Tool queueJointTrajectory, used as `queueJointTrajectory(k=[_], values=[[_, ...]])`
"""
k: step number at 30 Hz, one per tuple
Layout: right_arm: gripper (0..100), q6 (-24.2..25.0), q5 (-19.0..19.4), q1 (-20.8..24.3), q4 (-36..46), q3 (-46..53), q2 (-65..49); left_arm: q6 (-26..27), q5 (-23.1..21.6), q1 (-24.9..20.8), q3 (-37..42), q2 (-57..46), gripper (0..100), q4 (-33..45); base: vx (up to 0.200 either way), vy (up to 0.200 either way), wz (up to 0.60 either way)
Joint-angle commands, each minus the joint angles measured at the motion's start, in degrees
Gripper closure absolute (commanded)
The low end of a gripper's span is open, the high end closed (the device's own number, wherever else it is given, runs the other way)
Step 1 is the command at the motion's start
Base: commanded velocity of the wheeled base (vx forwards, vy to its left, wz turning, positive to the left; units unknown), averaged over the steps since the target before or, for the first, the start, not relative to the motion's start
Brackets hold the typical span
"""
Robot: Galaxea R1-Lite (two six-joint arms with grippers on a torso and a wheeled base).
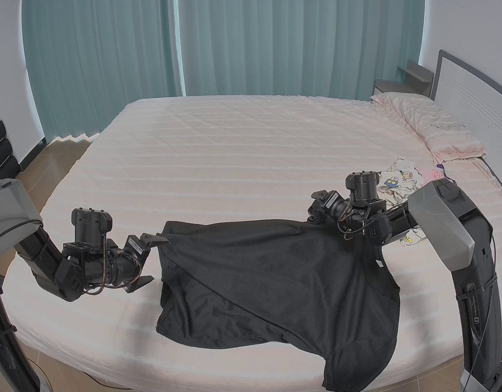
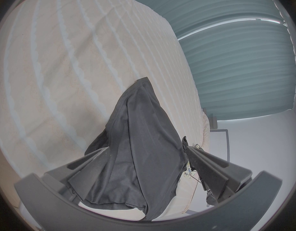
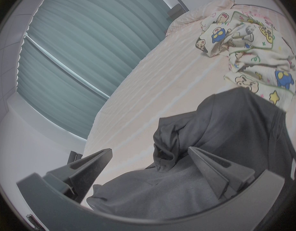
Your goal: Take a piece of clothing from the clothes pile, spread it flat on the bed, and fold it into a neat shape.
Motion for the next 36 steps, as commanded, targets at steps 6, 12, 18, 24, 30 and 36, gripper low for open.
queueJointTrajectory(k=[6,12,18,24,30,36], values=[[0,0.28,-0.83,1.16,0.18,-2.96,3.26,-0.02,0.01,-0.41,0.52,0.04,0,-0.02,0.000,0.000,0.00],[100,0.11,-1.00,1.51,0.54,-5.07,4.93,-0.02,0.01,-0.41,0.52,0.04,0,-0.02,0.000,0.000,0.00],[100,0.20,-1.00,1.51,0.80,-7.44,6.42,-0.02,0.01,-0.32,0.44,-0.05,0,-0.02,0.000,0.000,0.00],[100,0.20,-1.44,1.07,-0.08,-11.39,5.28,-0.02,0.01,-0.32,0.44,0.12,0,-0.02,0.000,0.000,0.00],[100,0.20,-3.38,0.63,-0.08,-17.11,4.14,-0.02,0.09,-0.32,0.52,0.30,0,-0.02,0.000,0.000,0.00],[100,-2.62,-2.59,0.37,2.65,-10.34,2.12,-0.02,0.09,-0.32,0.61,0.48,0,-0.02,0.000,0.000,0.00]])
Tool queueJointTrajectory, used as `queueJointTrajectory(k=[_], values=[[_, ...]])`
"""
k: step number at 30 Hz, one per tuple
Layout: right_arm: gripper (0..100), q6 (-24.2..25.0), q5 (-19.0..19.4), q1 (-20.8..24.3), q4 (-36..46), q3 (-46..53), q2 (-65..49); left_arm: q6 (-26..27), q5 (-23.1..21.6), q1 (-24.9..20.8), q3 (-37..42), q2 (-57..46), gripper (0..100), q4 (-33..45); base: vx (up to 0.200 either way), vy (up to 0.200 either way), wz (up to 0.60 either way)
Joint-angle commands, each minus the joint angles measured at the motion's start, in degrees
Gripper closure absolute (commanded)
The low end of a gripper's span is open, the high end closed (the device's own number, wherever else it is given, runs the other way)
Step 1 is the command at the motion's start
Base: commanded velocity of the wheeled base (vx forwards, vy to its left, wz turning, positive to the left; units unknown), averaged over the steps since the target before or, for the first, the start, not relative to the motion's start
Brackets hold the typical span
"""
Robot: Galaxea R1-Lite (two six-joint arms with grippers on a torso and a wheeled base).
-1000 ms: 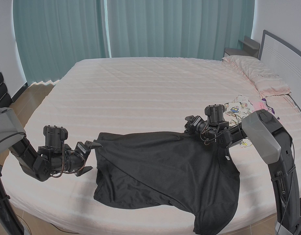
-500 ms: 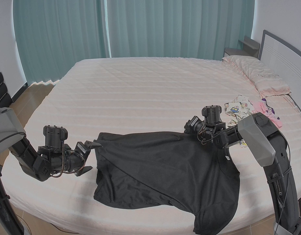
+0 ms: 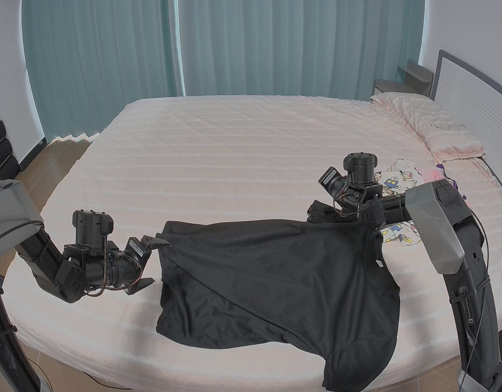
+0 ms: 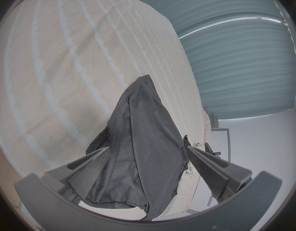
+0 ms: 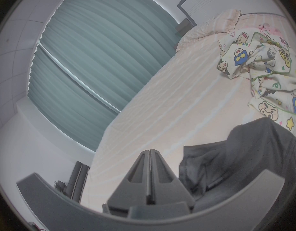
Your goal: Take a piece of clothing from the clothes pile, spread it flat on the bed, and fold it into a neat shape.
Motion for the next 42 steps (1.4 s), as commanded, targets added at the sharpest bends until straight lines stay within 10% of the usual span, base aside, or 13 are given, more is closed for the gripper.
queueJointTrajectory(k=[1,2,3,20,21,42], values=[[100,-3.58,0.68,-0.23,0.94,7.25,-2.16,-0.02,-0.06,0.01,0.10,0.19,0,-0.02,0.000,0.000,0.00],[100,-4.81,0.68,-0.23,0.67,8.57,-2.08,-0.02,0.03,0.01,0.10,0.19,0,-0.02,0.000,0.000,0.00],[0,-5.34,0.68,-0.23,0.41,9.19,-1.90,-0.02,0.03,0.01,0.10,0.19,0,-0.02,0.000,0.000,0.00],[0,-14.83,1.30,2.58,-0.56,11.03,1.44,-0.02,0.03,0.19,0.10,0.10,0,-0.02,0.000,0.000,0.00],[100,-15.53,1.30,2.67,-0.56,11.03,1.70,-0.02,0.12,0.19,0.10,0.10,0,-0.02,0.000,0.000,0.00],[100,-17.55,-2.31,1.26,-7.50,-4.44,3.11,-0.11,0.12,0.27,0.19,0.28,0,-0.02,0.000,0.000,0.00]])
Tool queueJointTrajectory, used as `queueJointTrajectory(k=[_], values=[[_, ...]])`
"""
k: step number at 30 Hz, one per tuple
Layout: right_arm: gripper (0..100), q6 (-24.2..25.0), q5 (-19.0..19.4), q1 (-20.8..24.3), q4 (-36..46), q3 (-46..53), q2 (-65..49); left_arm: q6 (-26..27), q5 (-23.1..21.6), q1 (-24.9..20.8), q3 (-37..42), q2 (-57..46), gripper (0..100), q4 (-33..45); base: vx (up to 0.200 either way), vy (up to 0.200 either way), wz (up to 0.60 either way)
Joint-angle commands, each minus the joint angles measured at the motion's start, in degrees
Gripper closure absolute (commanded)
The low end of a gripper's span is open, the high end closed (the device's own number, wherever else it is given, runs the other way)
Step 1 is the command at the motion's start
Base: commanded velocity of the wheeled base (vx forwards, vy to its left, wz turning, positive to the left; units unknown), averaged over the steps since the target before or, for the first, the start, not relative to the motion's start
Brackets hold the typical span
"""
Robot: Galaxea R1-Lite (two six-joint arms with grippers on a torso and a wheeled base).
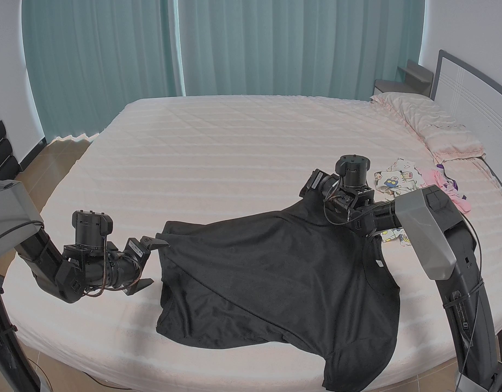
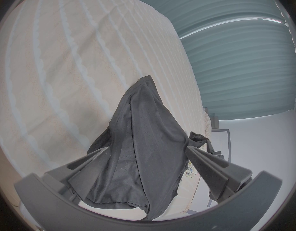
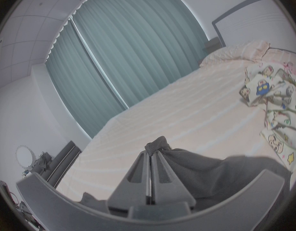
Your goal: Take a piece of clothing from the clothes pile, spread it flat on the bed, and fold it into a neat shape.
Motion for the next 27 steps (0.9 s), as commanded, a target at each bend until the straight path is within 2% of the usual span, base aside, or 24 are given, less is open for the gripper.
queueJointTrajectory(k=[1,8,9,18,26,27], values=[[100,-0.21,-2.33,-1.25,0.13,-4.84,1.89,-0.07,0.01,-0.01,0.13,0.15,0,-0.02,0.000,0.000,0.00],[100,-0.12,-2.68,-1.87,0.74,-4.84,3.21,0.02,0.01,-0.09,0.22,0.23,0,-0.02,0.000,0.000,0.00],[0,-0.21,-2.59,-1.78,0.92,-4.84,3.21,0.02,0.01,-0.09,0.30,0.50,0,-0.02,0.000,0.000,0.00],[0,-0.21,-2.94,-2.92,2.68,-4.84,2.42,0.63,-0.25,-0.09,0.92,0.67,0,-0.02,0.000,0.000,0.00],[0,-0.03,-3.03,-5.73,3.73,4.11,-2.33,2.57,-0.34,-0.62,2.15,0.32,0,-0.02,0.000,0.000,0.00],[0,0.41,-2.86,-6.35,3.64,7.54,-4.08,3.53,-0.34,-0.80,2.77,0.32,0,-0.02,0.000,0.000,0.00]])
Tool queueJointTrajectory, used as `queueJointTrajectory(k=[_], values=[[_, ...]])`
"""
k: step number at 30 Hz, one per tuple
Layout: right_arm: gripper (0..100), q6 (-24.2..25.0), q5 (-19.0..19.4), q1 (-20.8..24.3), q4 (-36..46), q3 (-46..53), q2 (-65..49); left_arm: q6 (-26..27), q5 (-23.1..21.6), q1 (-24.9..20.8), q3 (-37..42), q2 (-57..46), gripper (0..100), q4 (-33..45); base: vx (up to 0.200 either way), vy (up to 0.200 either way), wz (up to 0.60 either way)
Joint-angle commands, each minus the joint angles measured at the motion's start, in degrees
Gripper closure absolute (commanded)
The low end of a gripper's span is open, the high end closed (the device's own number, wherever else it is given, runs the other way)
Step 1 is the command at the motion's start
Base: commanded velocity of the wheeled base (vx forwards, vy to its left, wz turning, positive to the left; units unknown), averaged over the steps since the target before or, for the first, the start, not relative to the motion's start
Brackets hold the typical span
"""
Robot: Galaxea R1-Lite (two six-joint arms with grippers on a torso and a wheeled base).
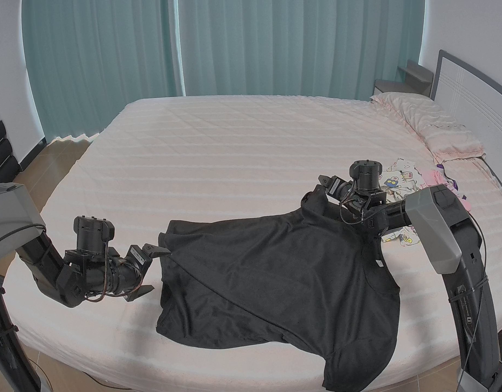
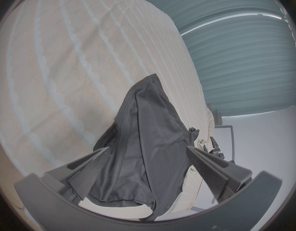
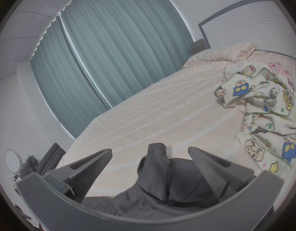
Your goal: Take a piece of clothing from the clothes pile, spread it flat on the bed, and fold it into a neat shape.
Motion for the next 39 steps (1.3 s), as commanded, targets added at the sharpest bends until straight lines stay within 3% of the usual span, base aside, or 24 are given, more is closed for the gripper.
queueJointTrajectory(k=[1,5,8,14,19,28,29,31,39], values=[[0,0.69,0.27,-2.09,-0.19,8.91,-5.76,1.80,0.08,-0.70,1.50,-0.15,0,-0.01,0.000,0.000,0.00],[0,3.42,0.36,-2.35,-1.68,20.16,-11.29,2.41,0.16,-1.66,2.55,-0.94,0,-0.01,0.000,0.000,0.00],[0,10.19,0.18,-1.83,-4.32,35.36,-19.55,3.12,0.16,-2.72,3.87,-2.61,0,0.08,0.000,0.000,0.00],[0,18.98,0.71,-1.92,-11.61,55.14,-27.55,3.29,0.78,-5.71,5.98,-2.88,0,0.17,-0.167,0.000,0.00],[0,20.38,0.71,-1.92,-20.31,67.88,-29.93,4.17,0.87,-5.97,8.61,-2.44,0,0.17,-0.200,0.000,0.00],[0,22.84,0.80,-1.92,-27.26,78.08,-30.45,4.35,4.21,-7.73,7.91,-0.94,0,0.17,-0.044,0.000,0.00],[0,25.13,1.41,-2.00,-29.72,79.66,-30.63,4.44,8.25,-8.78,6.24,1.78,0,0.08,0.000,0.000,0.00],[0,25.39,2.11,-2.27,-31.04,81.06,-30.63,4.70,11.24,-9.31,4.13,4.15,0,0.26,0.000,0.000,0.00],[0,25.48,4.05,-2.18,-36.75,85.99,-30.54,5.49,15.55,-10.19,-2.20,9.25,0,1.66,0.000,0.000,0.00]])
